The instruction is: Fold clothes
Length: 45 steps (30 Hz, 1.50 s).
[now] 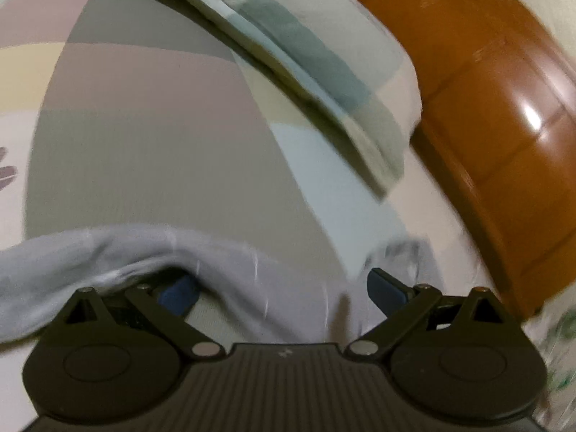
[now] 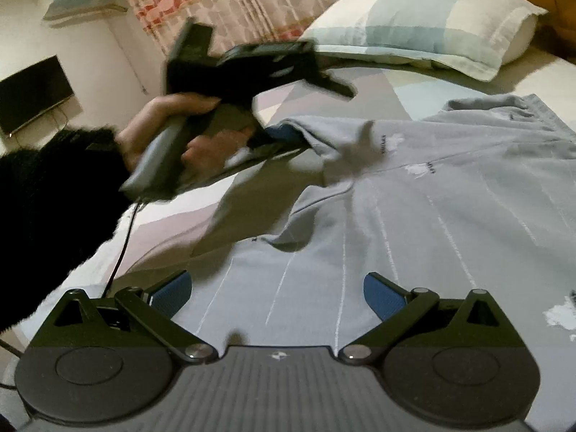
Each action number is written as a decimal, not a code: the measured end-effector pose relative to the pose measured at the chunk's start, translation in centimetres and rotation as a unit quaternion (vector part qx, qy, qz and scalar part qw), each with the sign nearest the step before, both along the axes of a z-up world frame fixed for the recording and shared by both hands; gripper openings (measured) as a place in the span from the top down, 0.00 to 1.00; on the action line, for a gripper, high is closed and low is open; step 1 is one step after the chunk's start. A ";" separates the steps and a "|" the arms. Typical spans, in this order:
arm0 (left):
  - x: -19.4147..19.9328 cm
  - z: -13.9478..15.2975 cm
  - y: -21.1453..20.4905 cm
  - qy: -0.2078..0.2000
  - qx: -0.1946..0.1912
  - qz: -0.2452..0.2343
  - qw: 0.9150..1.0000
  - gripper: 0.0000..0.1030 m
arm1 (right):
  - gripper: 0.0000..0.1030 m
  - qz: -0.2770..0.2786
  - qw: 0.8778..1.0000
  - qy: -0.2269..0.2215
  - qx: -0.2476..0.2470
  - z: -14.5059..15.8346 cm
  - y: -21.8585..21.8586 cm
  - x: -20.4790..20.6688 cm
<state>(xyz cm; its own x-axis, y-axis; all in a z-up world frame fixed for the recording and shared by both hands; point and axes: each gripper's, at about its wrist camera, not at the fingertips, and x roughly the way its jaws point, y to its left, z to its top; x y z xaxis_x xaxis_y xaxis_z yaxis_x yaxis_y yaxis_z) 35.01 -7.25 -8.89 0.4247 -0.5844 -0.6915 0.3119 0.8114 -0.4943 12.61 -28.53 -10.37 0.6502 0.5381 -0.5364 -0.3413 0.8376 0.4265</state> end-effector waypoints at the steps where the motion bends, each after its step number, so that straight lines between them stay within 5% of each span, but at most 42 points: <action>1: -1.1 0.3 0.1 -0.003 0.015 -0.016 1.000 0.05 | 0.00 -0.007 1.000 0.003 0.005 0.5 -0.8 0.1; 5: -5.7 1.5 0.7 -0.009 0.060 -0.074 0.995 0.05 | 0.00 -0.049 0.999 0.003 0.016 2.9 -4.6 0.5; 13: -14.7 3.5 -0.9 -0.071 0.118 -0.149 0.979 0.04 | 0.01 -0.129 0.989 -0.032 -0.070 7.5 -13.0 4.7; 15: -16.3 3.5 -1.7 -0.096 0.124 -0.164 0.974 0.04 | 0.08 -0.123 0.988 -0.030 -0.088 7.7 -13.8 6.7; 16: -17.0 3.2 -2.1 -0.102 0.130 -0.170 0.971 0.04 | 0.21 -0.118 0.988 -0.029 -0.097 7.7 -14.1 7.9; 18: -18.2 2.4 -2.7 -0.106 0.145 -0.179 0.967 0.04 | 0.34 -0.097 0.987 -0.032 -0.122 7.5 -13.4 10.2; 23: -19.9 0.6 -3.3 -0.094 0.193 -0.189 0.958 0.04 | 0.36 -0.021 0.973 -0.059 -0.221 6.4 -9.4 15.8; 29: -21.1 -0.2 -2.1 -0.075 0.198 -0.187 0.959 0.04 | 0.36 0.114 0.921 -0.055 -0.369 3.3 -5.1 21.1; 33: -21.6 -0.6 -1.7 -0.083 0.198 -0.191 0.958 0.04 | 0.37 0.178 0.896 -0.056 -0.403 2.4 -4.1 22.5; 36: -21.8 -0.7 -1.5 -0.086 0.195 -0.190 0.958 0.03 | 0.51 0.226 0.887 -0.042 -0.401 2.0 -3.5 23.1; 39: -21.8 -0.6 -1.4 -0.085 0.189 -0.186 0.960 0.03 | 0.94 0.245 0.899 -0.004 -0.364 2.4 -3.8 23.4; 41: -21.7 -0.7 -1.4 -0.085 0.188 -0.185 0.961 0.03 | 0.97 0.241 0.894 -0.014 -0.377 2.2 -3.6 22.9; 45: -21.9 -0.3 -1.5 -0.087 0.191 -0.181 0.961 0.03 | 0.97 0.178 0.914 -0.038 -0.362 2.9 -4.1 23.6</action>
